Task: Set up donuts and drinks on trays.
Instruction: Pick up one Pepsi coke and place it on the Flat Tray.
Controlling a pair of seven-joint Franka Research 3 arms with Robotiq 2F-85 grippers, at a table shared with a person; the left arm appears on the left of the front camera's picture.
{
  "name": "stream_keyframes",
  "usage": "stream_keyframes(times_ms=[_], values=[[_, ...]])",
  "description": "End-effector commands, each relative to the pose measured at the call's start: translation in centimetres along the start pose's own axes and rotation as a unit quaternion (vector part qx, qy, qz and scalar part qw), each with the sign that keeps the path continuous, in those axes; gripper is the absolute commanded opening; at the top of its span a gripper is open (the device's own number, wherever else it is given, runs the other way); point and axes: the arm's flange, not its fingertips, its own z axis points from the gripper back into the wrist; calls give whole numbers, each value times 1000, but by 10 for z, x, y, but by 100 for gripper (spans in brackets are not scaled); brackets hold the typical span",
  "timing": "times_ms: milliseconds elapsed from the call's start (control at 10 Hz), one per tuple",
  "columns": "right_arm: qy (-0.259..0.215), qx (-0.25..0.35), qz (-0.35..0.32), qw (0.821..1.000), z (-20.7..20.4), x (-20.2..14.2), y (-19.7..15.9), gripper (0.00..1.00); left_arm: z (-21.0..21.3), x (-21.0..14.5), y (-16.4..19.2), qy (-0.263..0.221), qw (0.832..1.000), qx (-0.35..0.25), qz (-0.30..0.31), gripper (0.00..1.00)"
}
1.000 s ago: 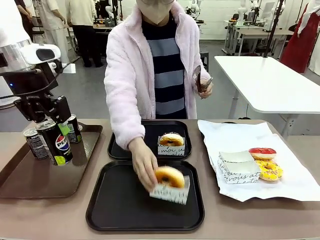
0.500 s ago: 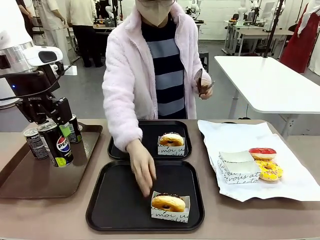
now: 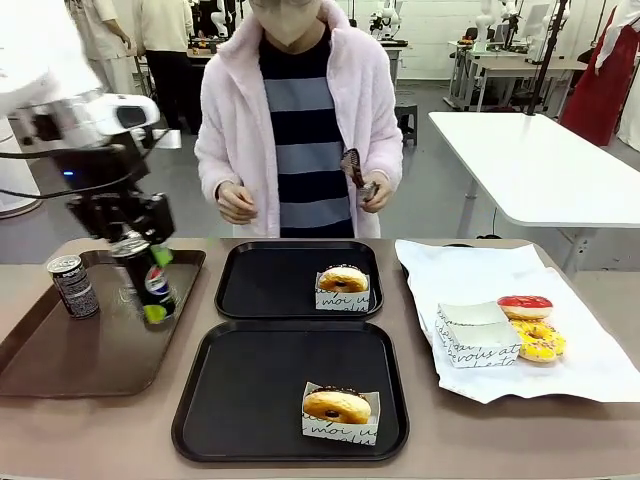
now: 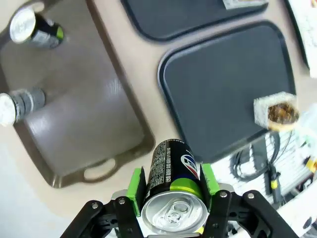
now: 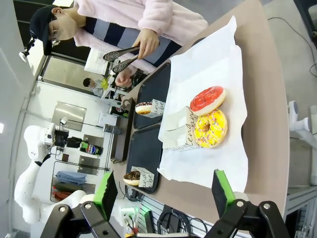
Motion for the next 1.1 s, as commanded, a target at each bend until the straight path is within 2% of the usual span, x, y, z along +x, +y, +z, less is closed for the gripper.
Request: stream_keyframes(times_ms=[0, 200, 300, 600, 700, 800, 900, 1000], values=[[-8, 10, 9, 1000, 1, 2, 0, 100, -13, 52, -28, -44, 999, 21, 15, 56], [-8, 10, 9, 1000, 1, 2, 0, 100, -35, 89, -44, -80, 997, 14, 6, 56], [-8, 10, 9, 1000, 1, 2, 0, 100, -47, 107, -51, -109, 994, 29, 2, 56], [-8, 10, 9, 1000, 1, 2, 0, 100, -87, 142, -61, -119, 991, 57, 7, 56], [-8, 10, 9, 1000, 1, 2, 0, 100, -99, 148, -63, -109, 991, 76, 18, 56], [-8, 10, 9, 1000, 1, 2, 0, 100, -109, 146, -66, -100, 988, 104, 57, 56], [-8, 10, 9, 1000, 1, 2, 0, 100, -99, 135, -49, -110, 993, 50, -4, 56], [-8, 10, 9, 1000, 1, 2, 0, 100, -99, 135, -49, -110, 993, 50, -4, 56]])
